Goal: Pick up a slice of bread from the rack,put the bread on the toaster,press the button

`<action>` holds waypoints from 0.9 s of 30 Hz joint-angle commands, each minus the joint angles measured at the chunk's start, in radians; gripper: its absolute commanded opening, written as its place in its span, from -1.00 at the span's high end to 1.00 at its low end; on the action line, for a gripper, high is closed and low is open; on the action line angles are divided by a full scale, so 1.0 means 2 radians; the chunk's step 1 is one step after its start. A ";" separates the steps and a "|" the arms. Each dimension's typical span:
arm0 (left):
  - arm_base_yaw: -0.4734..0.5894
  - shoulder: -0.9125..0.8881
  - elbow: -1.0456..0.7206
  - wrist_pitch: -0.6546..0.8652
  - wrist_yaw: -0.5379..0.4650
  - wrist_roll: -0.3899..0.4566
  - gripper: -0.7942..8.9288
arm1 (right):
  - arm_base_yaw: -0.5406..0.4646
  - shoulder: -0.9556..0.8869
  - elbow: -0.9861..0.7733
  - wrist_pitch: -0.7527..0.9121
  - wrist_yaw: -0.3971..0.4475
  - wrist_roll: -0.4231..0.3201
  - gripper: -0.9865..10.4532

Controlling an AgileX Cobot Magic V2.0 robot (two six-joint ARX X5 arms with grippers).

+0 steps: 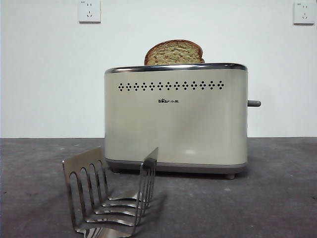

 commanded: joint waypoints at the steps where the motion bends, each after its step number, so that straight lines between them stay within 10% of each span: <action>1: 0.002 0.003 -0.005 0.004 -0.001 0.004 0.84 | 0.000 0.005 0.001 0.003 0.000 -0.002 0.83; 6: 0.002 0.014 -0.005 0.004 -0.001 0.004 0.84 | 0.006 -0.048 -0.038 0.033 0.040 -0.002 0.83; 11: 0.002 0.016 -0.005 0.004 -0.001 0.004 0.84 | 0.023 -0.252 -0.289 0.257 0.040 -0.005 0.83; 17: 0.002 0.018 -0.005 0.004 -0.001 0.004 0.84 | 0.020 -0.457 -0.488 0.270 0.141 -0.062 0.83; 27: 0.002 0.018 -0.005 0.004 -0.001 0.004 0.84 | 0.020 -0.656 -0.741 0.465 0.070 -0.150 0.83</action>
